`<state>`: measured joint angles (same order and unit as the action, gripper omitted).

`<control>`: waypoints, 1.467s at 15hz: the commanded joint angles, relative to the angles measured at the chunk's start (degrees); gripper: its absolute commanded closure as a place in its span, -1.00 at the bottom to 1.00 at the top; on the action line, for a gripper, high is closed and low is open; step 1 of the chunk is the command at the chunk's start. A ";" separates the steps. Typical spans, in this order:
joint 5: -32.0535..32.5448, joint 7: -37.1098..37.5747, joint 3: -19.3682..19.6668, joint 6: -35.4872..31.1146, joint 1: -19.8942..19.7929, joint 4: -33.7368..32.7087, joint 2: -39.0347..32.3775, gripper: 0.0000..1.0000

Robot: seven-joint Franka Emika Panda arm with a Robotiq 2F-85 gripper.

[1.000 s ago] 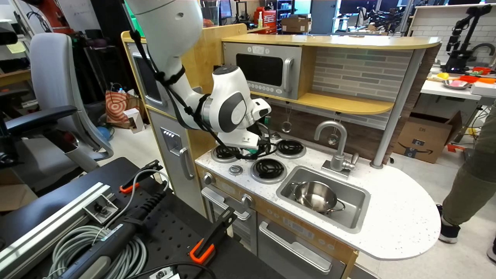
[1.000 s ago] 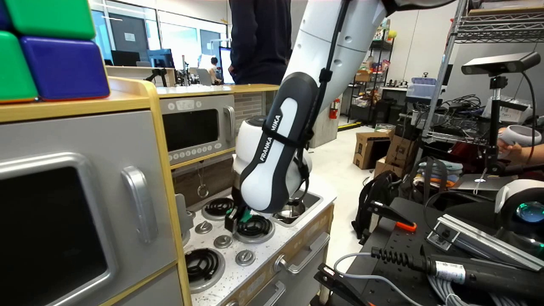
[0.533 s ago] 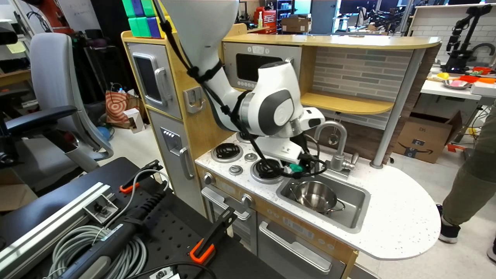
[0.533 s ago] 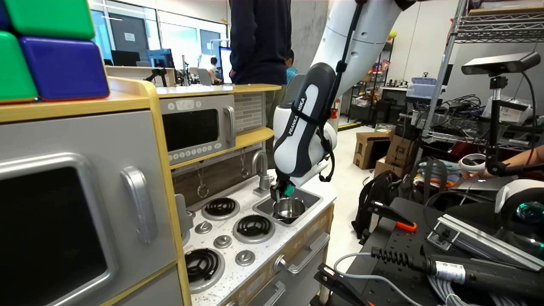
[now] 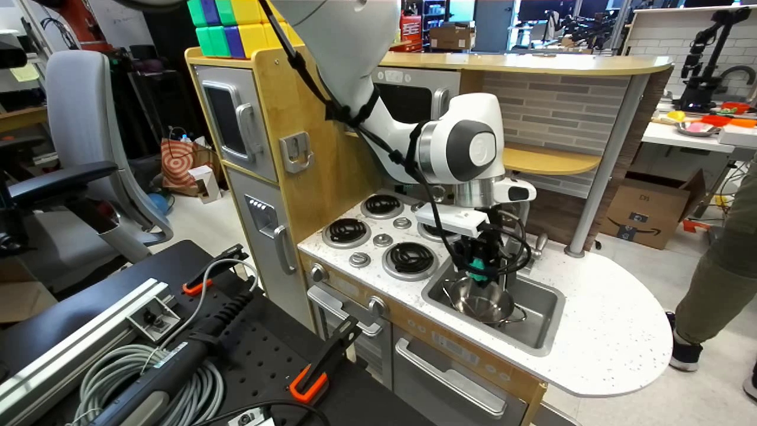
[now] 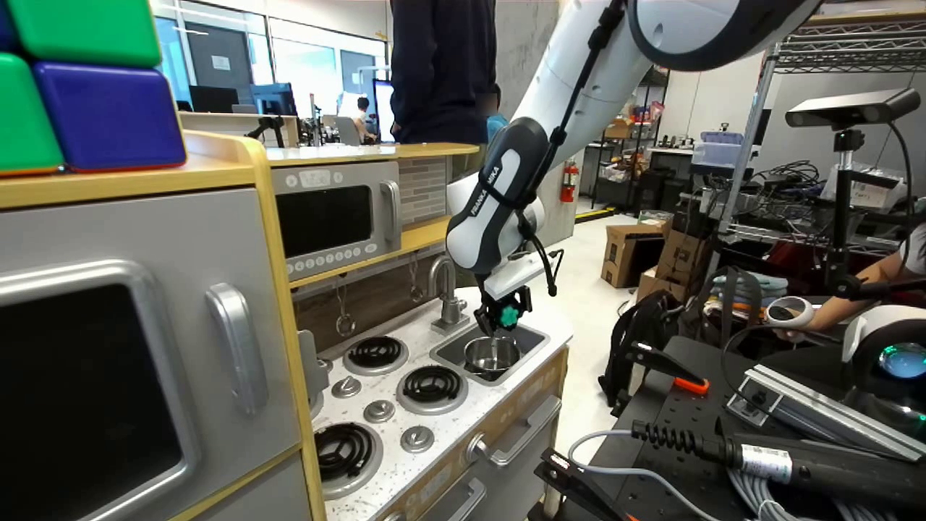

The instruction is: Take the blue object from the stove and put it in the pot

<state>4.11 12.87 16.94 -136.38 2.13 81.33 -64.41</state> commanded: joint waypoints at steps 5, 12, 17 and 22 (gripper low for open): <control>1.41 5.37 -0.71 15.12 -2.50 -22.14 -13.48 0.33; 1.85 5.26 -1.09 11.46 -3.01 -26.40 -15.00 -0.67; 0.67 -1.45 -1.96 10.53 -1.12 -15.63 -7.94 -1.00; 1.82 -13.06 -2.61 6.47 -0.30 -1.35 2.20 -1.00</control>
<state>4.40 4.79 14.91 -125.51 1.28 68.72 -70.26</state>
